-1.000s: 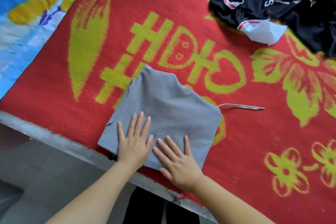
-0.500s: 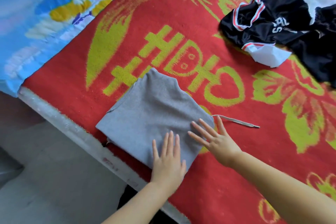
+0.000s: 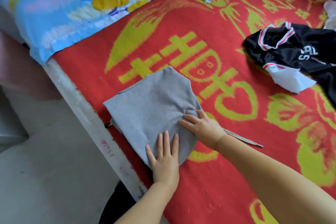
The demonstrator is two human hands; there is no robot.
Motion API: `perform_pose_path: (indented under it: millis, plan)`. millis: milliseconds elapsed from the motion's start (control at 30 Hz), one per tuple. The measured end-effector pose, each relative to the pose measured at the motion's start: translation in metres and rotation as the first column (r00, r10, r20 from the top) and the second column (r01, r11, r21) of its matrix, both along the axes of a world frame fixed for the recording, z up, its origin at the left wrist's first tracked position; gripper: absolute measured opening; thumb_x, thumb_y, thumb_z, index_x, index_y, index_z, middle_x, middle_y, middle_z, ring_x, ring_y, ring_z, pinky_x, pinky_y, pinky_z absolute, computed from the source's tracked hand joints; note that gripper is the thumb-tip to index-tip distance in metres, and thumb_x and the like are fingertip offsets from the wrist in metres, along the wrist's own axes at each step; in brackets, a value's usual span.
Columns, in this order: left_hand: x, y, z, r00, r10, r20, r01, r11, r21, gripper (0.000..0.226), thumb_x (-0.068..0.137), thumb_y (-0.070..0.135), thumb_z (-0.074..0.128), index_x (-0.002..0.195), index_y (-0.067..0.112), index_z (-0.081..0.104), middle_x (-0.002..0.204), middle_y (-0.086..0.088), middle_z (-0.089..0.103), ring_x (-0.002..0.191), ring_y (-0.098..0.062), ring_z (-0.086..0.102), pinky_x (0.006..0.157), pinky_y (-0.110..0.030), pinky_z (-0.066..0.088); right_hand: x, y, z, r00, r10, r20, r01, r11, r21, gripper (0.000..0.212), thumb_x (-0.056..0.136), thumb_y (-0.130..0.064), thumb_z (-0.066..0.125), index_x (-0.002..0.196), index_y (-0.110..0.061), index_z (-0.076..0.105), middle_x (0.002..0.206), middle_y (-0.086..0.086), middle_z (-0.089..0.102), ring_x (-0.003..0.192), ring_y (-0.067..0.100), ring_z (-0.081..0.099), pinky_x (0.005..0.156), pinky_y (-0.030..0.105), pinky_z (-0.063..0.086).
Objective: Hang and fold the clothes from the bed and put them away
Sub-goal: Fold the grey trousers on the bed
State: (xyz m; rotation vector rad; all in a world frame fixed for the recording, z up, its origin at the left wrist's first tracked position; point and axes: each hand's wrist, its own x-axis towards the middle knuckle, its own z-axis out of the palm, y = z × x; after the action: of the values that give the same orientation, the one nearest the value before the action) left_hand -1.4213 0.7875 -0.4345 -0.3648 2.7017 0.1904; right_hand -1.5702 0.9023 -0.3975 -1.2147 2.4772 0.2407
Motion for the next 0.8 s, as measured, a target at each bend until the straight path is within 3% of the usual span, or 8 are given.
perform_pose_path:
  millis: [100,167,267,367,533,633,700,800]
  plan:
    - [-0.007,-0.029,0.033,0.997,0.075,0.019,-0.077,0.993,0.091,0.086,0.094,0.012,0.049,0.151,0.03,-0.013,0.16,-0.003,0.001,0.147,-0.025,0.006,0.111,-0.057,0.019,-0.002,-0.022,0.043,1.0,0.017,-0.027,-0.016,0.999,0.045,0.05,0.099,-0.013,0.04,0.146,-0.026,0.03,0.142,0.001,0.038,0.121,0.033,0.039,0.071,0.037,0.049]
    - [-0.007,-0.059,0.075,0.996,0.085,-0.015,-0.081,0.984,0.16,0.073,0.092,0.006,0.047,0.151,0.026,0.008,0.149,-0.003,0.03,0.133,-0.028,0.037,0.101,-0.043,0.039,0.005,-0.042,0.087,0.999,0.021,-0.045,-0.017,0.996,0.089,0.051,0.097,-0.011,0.044,0.144,-0.027,0.034,0.137,0.001,0.042,0.117,0.034,0.043,0.071,0.037,0.049]
    - [-0.006,-0.114,0.138,0.999,0.033,-0.023,-0.028,0.984,0.175,0.066,0.091,0.008,0.049,0.147,0.026,0.02,0.135,-0.006,0.041,0.115,-0.033,0.051,0.086,-0.043,0.047,0.014,-0.079,0.148,0.998,0.024,-0.054,-0.016,0.991,0.131,0.053,0.095,-0.01,0.048,0.143,-0.029,0.035,0.135,0.003,0.045,0.119,0.035,0.046,0.077,0.038,0.046]
    - [-0.003,-0.167,0.202,0.999,-0.011,-0.043,0.02,0.978,0.208,0.063,0.088,0.001,0.045,0.144,0.026,0.029,0.138,-0.005,0.041,0.119,-0.034,0.05,0.082,-0.041,0.048,0.02,-0.122,0.203,0.998,0.039,-0.041,-0.031,0.985,0.17,0.05,0.094,-0.011,0.047,0.14,-0.03,0.039,0.133,0.004,0.05,0.118,0.033,0.052,0.084,0.04,0.048]
    - [0.043,-0.252,0.3,0.999,-0.047,0.009,0.041,0.943,0.331,0.06,0.079,-0.003,0.042,0.131,0.027,0.045,0.128,-0.005,0.054,0.114,-0.026,0.054,0.086,-0.036,0.047,0.046,-0.206,0.286,0.987,0.155,0.032,-0.158,0.97,0.184,0.041,0.086,-0.012,0.046,0.121,-0.031,0.057,0.115,0.0,0.063,0.108,0.027,0.061,0.07,0.032,0.047]
    - [0.085,-0.292,0.34,0.999,-0.004,0.034,-0.008,0.937,0.35,0.051,0.078,-0.002,0.04,0.119,0.025,0.051,0.114,-0.004,0.06,0.093,-0.02,0.058,0.057,-0.013,0.039,0.077,-0.257,0.316,0.965,0.258,0.049,-0.262,0.939,0.222,0.037,0.085,-0.013,0.052,0.118,-0.029,0.059,0.11,0.001,0.066,0.103,0.026,0.064,0.073,0.034,0.053]
    - [0.118,-0.318,0.354,0.998,0.052,0.046,-0.065,0.932,0.357,0.047,0.077,-0.001,0.039,0.114,0.026,0.052,0.101,-0.004,0.059,0.071,-0.015,0.054,0.035,-0.011,0.029,0.104,-0.288,0.326,0.947,0.317,0.056,-0.322,0.917,0.236,0.036,0.08,-0.009,0.056,0.112,-0.027,0.061,0.102,0.001,0.067,0.096,0.026,0.066,0.067,0.032,0.052]
    - [0.169,-0.352,0.365,0.992,0.107,0.071,-0.126,0.925,0.359,0.048,0.079,-0.002,0.038,0.116,0.025,0.051,0.093,-0.002,0.055,0.065,-0.013,0.051,0.029,-0.013,0.027,0.144,-0.335,0.331,0.918,0.39,0.065,-0.394,0.888,0.237,0.042,0.08,-0.006,0.055,0.116,-0.027,0.059,0.102,0.003,0.067,0.094,0.027,0.065,0.066,0.032,0.052]
